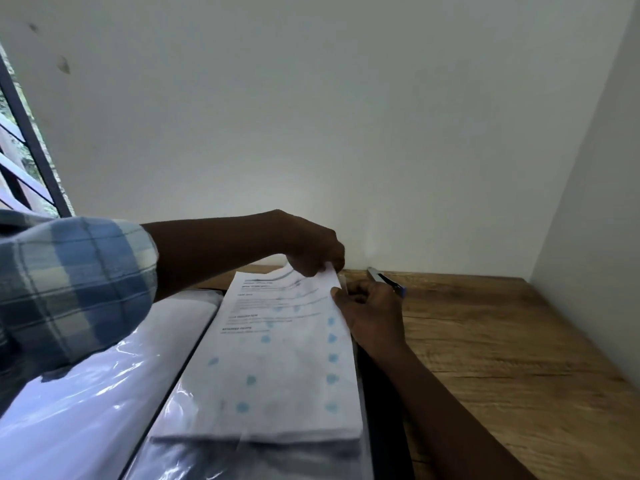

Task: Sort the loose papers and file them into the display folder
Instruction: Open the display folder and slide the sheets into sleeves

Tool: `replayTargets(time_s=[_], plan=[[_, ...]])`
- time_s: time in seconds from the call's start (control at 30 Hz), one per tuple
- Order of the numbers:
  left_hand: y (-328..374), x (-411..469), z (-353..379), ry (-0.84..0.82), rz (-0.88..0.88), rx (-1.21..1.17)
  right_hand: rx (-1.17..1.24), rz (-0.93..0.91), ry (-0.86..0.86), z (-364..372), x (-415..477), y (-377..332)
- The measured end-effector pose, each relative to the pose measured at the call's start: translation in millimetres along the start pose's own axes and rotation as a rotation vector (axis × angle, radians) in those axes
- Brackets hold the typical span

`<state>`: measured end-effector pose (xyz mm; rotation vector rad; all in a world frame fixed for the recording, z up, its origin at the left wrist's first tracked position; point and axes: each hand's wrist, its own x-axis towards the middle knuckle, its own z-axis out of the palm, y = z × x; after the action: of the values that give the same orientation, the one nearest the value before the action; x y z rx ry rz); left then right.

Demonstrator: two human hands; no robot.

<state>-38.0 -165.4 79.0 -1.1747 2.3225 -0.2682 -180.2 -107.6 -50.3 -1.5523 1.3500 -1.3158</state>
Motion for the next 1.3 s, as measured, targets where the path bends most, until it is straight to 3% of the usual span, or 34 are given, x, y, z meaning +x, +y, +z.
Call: replayTargets(time_s=[0.1, 0.2, 0.37, 0.53, 0.7, 1.0, 1.13, 1.23, 1.3], plan=[[7.0, -7.2, 1.1, 0.236, 0.049, -0.237, 0.014, 0.012, 0.017, 0.2, -0.6, -0.8], [-8.5, -11.1, 9.8, 0.405, -0.123, -0.336, 0.042, 0.030, 0.009, -0.8, -1.3, -2.4], [-9.3, -18.2, 44.5, 0.177, -0.324, -0.465, 0.056, 0.036, 0.004, -2.3, -0.7, -2.8], [8.2, -36.1, 61.0, 0.243, -0.271, -0.816, 0.016, 0.002, -0.001, -3.4, -2.5, -3.4], [32.0, -55.7, 65.8, 0.305, -0.236, -0.671, 0.005, 0.017, -0.007, -2.9, -1.5, -3.9], [59.7, -89.2, 83.6, 0.467, -0.251, -0.935, -0.045, 0.010, 0.013, -4.8, -5.1, -7.9], [73.3, -123.9, 94.3, 0.539, -0.262, -0.821, -0.303, -0.075, 0.054, 1.6, -19.9, -13.7], [79.7, -162.9, 116.5, 0.618, -0.337, -0.775, -0.669, -0.349, 0.047, 12.4, -40.3, -22.0], [83.5, -196.7, 133.2, 0.591, -0.441, -0.758, -0.791, -0.522, 0.011, 23.6, -58.4, -35.9]])
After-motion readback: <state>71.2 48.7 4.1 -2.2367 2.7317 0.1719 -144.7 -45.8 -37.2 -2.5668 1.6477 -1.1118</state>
